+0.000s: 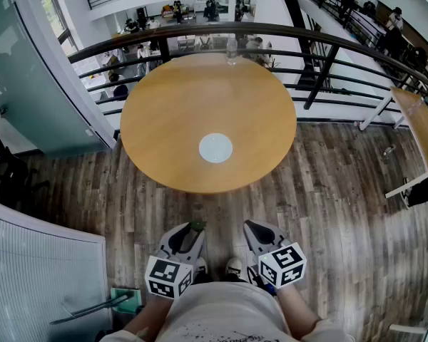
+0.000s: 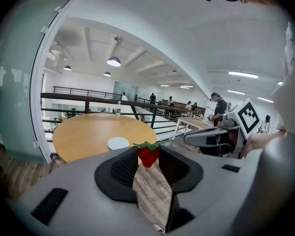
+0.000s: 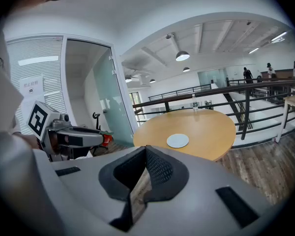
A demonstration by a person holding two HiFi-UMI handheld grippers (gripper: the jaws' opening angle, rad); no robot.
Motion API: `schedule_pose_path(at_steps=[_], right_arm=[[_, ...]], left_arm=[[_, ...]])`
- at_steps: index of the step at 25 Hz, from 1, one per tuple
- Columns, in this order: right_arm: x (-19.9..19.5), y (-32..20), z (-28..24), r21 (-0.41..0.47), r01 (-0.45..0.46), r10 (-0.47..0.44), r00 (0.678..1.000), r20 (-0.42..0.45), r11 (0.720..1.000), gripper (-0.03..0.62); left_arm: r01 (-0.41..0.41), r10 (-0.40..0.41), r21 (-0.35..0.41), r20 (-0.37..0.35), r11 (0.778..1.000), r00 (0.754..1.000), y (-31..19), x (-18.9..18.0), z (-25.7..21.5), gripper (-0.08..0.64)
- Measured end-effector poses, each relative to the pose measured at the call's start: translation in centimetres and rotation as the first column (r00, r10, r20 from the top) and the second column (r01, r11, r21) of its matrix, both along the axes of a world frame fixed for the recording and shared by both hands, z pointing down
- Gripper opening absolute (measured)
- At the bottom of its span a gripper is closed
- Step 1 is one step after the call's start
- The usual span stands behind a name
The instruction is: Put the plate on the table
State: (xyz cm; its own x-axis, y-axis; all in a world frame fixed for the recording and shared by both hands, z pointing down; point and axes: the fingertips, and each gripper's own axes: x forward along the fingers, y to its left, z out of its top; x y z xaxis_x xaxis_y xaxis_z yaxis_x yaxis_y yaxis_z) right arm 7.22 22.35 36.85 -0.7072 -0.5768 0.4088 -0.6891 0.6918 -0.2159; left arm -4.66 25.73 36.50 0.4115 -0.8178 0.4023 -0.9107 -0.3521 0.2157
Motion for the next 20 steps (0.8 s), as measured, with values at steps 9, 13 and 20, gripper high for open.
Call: schedule_pose_path(at_steps=[9, 13, 20], right_arm=[[-0.7, 0.1, 0.2, -0.011, -0.003, 0.003, 1.0, 0.0, 1.0, 0.02], [-1.0, 0.0, 0.4, -0.016, -0.029, 0.029, 1.0, -0.002, 0.999, 0.02], [-2.1, -0.9, -0.1, 0.019, -0.136, 0.136, 0.991, 0.007, 0.99, 0.02]], left_arm=[[-0.008, 0.008, -0.015, -0.008, 1.0, 1.0, 0.3, -0.6, 0.3, 0.146], [-0.017, 0.017, -0.02, -0.014, 1.0, 1.0, 0.3, -1.6, 0.7, 0.146], [-0.038, 0.038, -0.011, -0.03, 0.999, 0.999, 0.4, -4.7, 1.2, 0.146]])
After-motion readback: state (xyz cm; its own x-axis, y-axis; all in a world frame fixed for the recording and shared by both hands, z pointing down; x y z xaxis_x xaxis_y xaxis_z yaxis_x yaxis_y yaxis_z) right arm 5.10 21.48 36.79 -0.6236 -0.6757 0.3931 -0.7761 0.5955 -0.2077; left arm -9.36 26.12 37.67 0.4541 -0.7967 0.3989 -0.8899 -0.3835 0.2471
